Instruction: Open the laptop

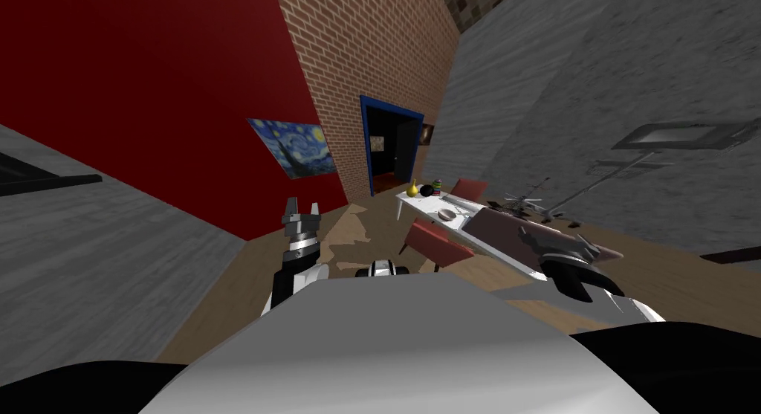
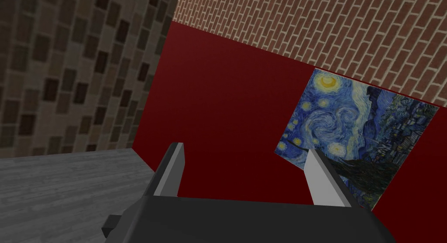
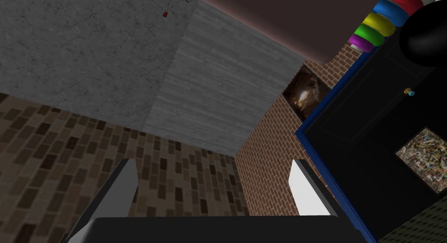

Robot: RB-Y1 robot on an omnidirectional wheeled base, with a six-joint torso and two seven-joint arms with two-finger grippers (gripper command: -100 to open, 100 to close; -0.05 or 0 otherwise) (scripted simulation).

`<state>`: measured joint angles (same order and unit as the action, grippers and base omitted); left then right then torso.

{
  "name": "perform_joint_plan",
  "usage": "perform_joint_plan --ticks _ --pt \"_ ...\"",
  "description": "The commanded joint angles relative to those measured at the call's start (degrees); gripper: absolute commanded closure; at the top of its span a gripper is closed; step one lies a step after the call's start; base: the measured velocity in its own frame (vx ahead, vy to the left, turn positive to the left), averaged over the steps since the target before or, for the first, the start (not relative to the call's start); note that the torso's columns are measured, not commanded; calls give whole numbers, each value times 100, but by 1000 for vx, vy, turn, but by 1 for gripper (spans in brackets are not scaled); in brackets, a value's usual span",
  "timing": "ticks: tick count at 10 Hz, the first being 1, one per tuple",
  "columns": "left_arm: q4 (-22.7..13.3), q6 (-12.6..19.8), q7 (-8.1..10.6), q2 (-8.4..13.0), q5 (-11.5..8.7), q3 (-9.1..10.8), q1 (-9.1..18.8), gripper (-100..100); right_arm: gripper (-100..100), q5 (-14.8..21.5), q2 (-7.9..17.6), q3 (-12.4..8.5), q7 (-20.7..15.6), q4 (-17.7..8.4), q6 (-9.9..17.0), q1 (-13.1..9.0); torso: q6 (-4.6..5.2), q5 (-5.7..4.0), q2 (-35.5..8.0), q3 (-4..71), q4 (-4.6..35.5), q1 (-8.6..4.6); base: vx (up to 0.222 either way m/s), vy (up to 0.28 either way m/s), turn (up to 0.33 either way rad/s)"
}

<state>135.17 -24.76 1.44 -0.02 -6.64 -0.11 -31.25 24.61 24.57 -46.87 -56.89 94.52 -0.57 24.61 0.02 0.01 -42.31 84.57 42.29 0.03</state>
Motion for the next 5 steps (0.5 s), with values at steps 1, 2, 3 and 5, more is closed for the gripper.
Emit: perform_joint_plan --ticks 1,2,3,5 --pt "0 0 0 0 0 0 1 0 -100 144 -17 -186 -337 -215 121 -50 -6 -1 2 0 0 0 54 0 156" --pt "0 0 0 0 0 0 0 0 -100 265 -30 -334 -557 -397 230 -98 2 -1 0 -1 0 -4 63 -2 246" --pt "0 0 0 0 0 0 0 0 -100 265 -30 -334 -598 -397 230 -98 -4 -3 4 1 0 -6 54 -9 104" --pt "0 0 0 0 0 0 1 0 -100 381 -47 -475 -847 -572 336 -146 -6 -2 3 1 0 -5 52 -15 173"
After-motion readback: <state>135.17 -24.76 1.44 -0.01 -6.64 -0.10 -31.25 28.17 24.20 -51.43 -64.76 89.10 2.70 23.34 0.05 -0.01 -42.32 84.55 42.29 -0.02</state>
